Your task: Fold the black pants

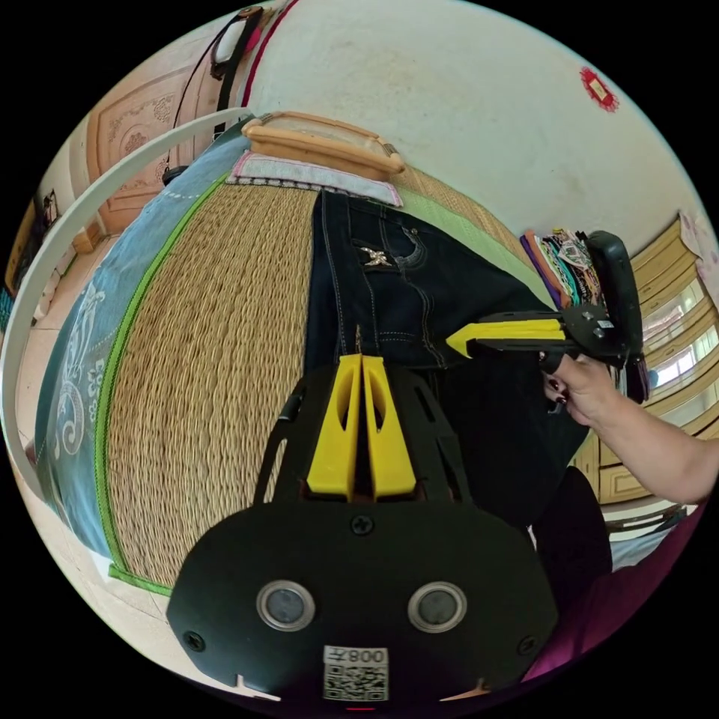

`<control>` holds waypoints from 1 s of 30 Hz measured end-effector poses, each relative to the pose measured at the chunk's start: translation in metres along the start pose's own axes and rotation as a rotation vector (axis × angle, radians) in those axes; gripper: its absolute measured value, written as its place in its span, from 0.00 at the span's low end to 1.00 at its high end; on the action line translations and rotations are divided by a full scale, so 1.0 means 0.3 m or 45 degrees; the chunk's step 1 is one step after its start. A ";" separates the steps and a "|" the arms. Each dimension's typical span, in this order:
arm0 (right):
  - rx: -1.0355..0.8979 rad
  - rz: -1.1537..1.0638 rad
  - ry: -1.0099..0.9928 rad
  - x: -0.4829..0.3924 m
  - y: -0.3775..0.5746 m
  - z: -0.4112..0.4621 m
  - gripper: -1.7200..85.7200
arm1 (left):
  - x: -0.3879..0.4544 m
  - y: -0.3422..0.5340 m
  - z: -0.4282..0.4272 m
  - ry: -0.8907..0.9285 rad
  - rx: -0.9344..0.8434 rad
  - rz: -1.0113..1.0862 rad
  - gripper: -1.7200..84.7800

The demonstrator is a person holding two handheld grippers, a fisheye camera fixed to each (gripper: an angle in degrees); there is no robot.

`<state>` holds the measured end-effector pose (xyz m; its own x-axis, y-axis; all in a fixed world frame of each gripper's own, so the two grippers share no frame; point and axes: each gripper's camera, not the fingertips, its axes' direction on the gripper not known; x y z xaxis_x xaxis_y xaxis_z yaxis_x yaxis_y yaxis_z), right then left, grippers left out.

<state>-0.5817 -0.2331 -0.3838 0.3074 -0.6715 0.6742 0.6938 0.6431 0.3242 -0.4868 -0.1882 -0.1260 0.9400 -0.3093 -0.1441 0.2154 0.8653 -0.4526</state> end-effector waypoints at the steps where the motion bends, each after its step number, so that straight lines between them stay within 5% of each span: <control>1: 0.049 0.022 -0.036 0.011 0.007 -0.023 0.02 | 0.003 -0.006 0.002 -0.007 0.001 0.003 0.02; 6: -0.061 0.024 -0.094 0.045 0.000 0.063 0.02 | 0.007 -0.065 0.024 0.022 0.002 -0.012 0.02; 20: 0.112 0.120 -0.261 0.261 0.123 0.106 0.02 | 0.049 -0.273 0.095 0.114 -0.070 -0.058 0.02; 30: 0.234 0.246 -0.500 0.445 0.225 0.140 0.02 | 0.160 -0.610 0.101 0.173 0.064 0.152 0.07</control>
<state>-0.5212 -0.2638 -0.2440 0.1251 -0.3661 0.9221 0.5105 0.8207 0.2566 -0.4729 -0.3495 -0.0234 0.9159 -0.2508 -0.3135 0.1206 0.9167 -0.3808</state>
